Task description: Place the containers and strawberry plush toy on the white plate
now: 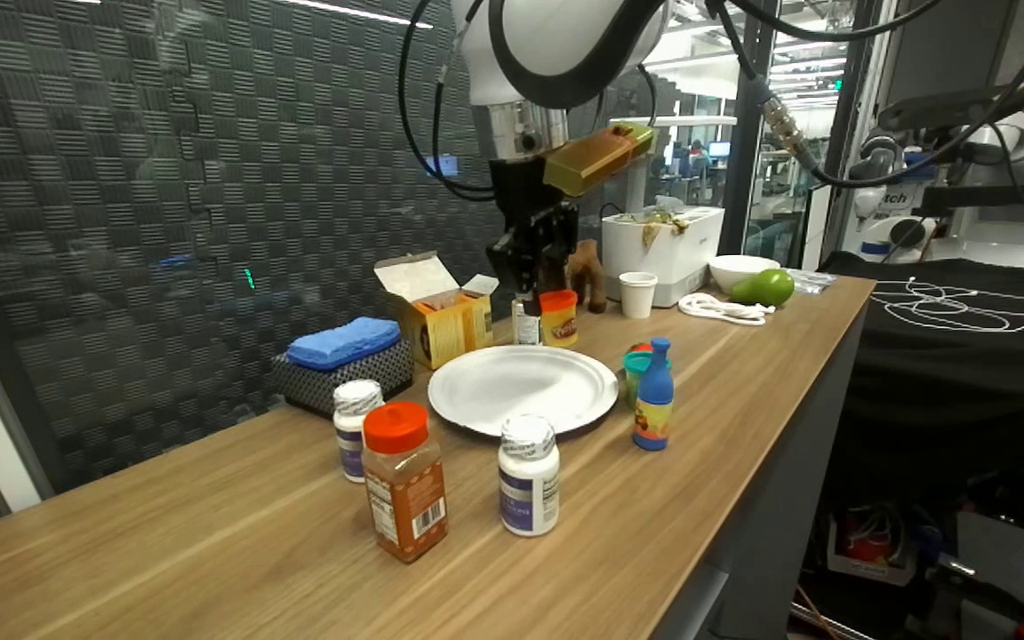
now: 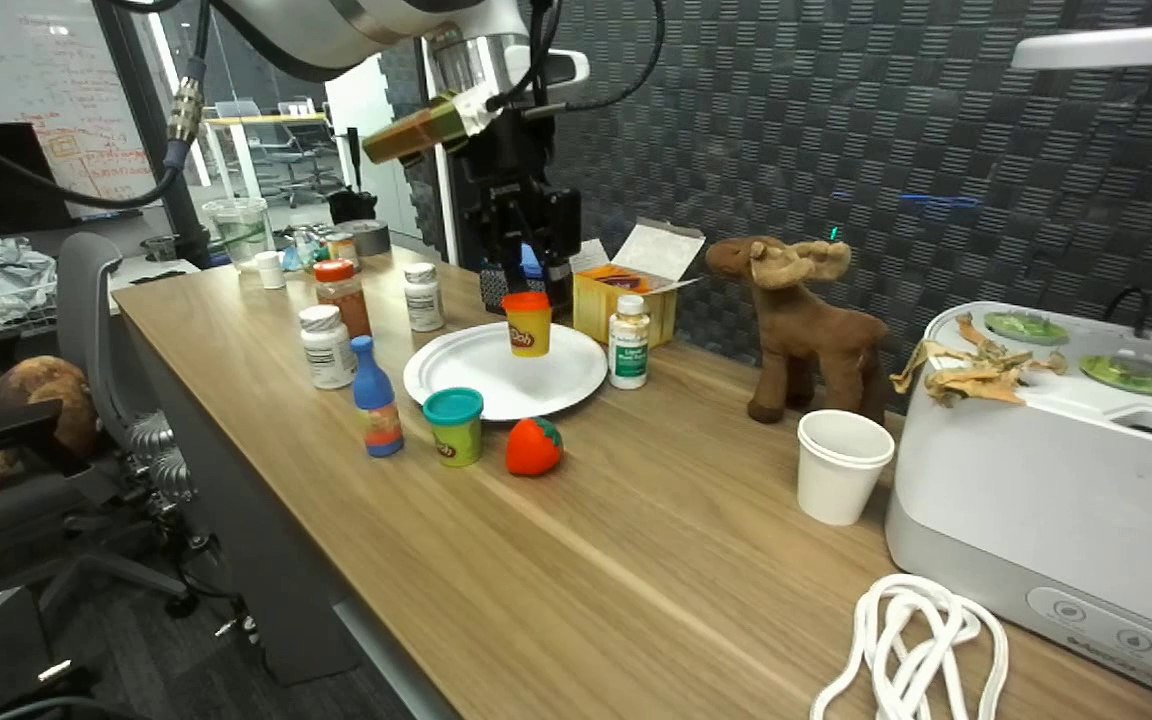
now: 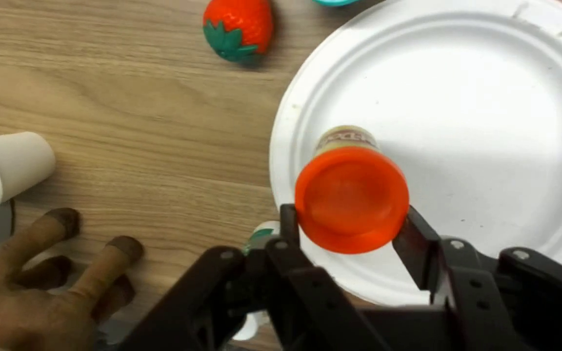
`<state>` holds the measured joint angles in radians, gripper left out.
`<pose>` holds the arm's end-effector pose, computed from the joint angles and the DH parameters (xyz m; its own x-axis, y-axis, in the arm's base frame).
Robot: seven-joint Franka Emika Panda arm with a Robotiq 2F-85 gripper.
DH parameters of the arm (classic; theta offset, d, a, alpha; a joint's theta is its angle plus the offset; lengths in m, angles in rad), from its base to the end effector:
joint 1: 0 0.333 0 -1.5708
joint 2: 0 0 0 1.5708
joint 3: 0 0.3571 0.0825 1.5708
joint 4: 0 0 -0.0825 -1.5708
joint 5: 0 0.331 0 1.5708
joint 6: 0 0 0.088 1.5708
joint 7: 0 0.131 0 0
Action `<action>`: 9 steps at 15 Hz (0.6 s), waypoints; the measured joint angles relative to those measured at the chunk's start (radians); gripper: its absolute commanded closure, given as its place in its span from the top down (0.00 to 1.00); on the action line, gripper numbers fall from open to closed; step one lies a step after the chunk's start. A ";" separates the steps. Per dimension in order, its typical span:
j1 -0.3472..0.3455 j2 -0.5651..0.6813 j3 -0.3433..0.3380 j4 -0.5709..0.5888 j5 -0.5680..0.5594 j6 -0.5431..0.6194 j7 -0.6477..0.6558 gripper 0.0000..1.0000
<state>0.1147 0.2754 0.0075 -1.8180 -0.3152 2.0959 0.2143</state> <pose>0.5927 0.0508 0.4326 0.9967 0.0713 0.0386 0.0587 -0.9626 0.2645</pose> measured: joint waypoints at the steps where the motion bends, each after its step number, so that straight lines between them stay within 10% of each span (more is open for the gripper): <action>1: 0.009 0.009 0.010 0.006 0.000 -0.001 0.000 0.27; 9: 0.044 0.088 0.015 0.029 -0.028 0.155 0.081 0.27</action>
<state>0.1589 0.3638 0.0228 -1.7891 -0.3432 2.2505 0.2955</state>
